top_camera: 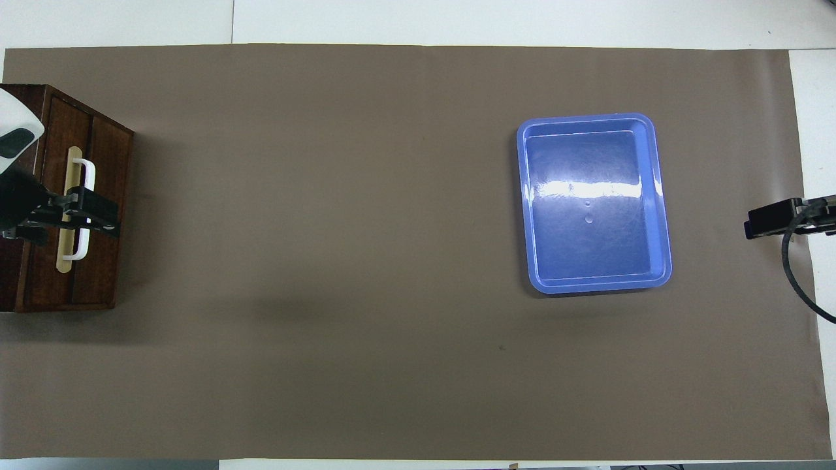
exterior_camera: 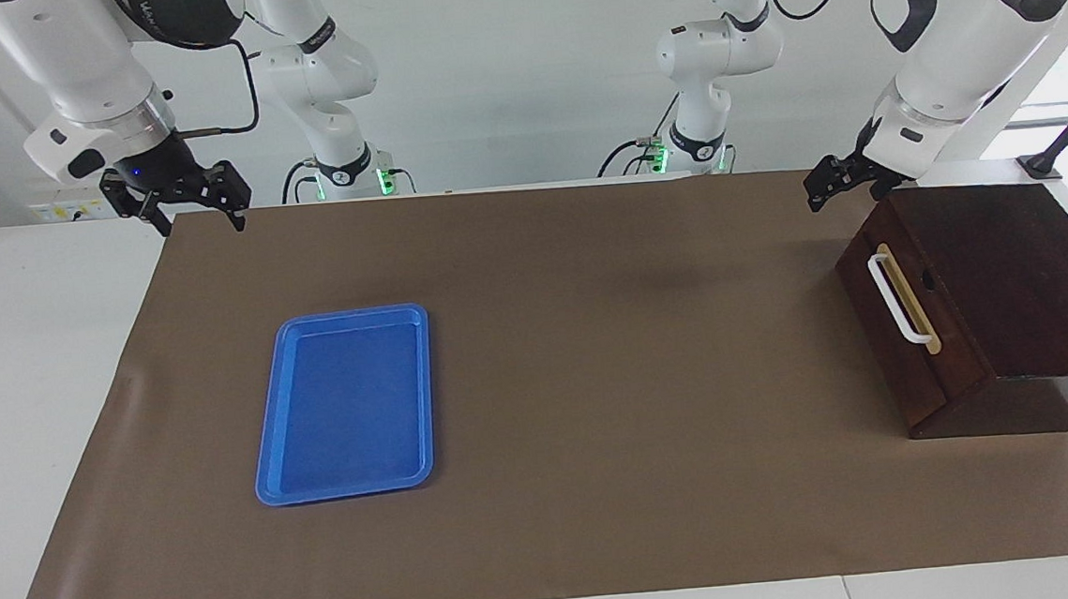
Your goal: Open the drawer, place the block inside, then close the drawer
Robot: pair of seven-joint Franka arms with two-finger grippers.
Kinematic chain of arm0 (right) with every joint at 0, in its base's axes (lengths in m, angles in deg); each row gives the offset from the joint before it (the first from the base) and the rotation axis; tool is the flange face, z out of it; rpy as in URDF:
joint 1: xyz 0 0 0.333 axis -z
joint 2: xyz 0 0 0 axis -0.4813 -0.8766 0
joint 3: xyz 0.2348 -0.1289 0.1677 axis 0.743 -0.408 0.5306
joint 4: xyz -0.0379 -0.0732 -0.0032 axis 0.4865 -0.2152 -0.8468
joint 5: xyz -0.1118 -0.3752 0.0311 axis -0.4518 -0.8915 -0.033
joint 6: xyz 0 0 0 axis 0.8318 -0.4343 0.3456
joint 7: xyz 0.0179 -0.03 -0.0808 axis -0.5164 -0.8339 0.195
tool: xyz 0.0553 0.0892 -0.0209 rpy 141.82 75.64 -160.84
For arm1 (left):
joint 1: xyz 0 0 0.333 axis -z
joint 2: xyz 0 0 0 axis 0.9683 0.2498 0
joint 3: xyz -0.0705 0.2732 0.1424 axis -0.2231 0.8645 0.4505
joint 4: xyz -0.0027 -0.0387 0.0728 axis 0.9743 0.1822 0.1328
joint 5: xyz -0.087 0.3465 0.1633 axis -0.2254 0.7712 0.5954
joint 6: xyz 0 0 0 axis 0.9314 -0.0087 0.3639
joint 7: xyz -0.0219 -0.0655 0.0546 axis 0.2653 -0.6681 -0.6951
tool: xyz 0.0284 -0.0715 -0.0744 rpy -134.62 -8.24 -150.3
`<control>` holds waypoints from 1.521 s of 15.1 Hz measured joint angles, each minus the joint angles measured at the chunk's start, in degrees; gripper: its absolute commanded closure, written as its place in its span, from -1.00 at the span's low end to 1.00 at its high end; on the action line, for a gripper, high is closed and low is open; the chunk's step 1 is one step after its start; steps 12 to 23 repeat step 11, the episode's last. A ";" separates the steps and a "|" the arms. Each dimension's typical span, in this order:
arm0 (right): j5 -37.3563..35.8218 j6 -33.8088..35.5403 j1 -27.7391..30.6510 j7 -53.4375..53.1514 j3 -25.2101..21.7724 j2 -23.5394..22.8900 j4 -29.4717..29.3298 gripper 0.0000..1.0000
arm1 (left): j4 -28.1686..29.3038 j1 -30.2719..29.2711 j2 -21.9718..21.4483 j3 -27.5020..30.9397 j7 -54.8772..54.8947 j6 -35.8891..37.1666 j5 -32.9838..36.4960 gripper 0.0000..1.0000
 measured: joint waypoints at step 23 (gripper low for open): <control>0.00 0.02 0.10 0.00 0.06 0.00 0.00 -1.00 | -1.48 0.07 0.00 0.03 2.69 0.33 0.46 -1.00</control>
